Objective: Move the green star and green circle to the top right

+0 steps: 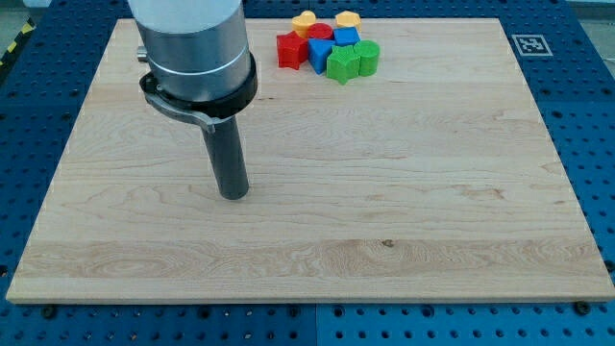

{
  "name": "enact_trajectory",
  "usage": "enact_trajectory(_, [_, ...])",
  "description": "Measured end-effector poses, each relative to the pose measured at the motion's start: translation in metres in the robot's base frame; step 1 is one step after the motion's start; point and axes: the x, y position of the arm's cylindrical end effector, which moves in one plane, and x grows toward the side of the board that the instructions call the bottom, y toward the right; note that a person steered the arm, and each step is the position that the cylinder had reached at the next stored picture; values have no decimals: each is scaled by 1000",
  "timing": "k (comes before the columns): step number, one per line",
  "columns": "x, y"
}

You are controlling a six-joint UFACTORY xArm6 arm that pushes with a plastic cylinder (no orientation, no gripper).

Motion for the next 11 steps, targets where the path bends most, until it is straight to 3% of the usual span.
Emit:
enact_trajectory(2, [-119,94])
enact_trajectory(3, [-147,113])
enact_trajectory(5, [-152,99])
enact_trajectory(8, [-194,98])
enact_trajectory(11, [-199,142])
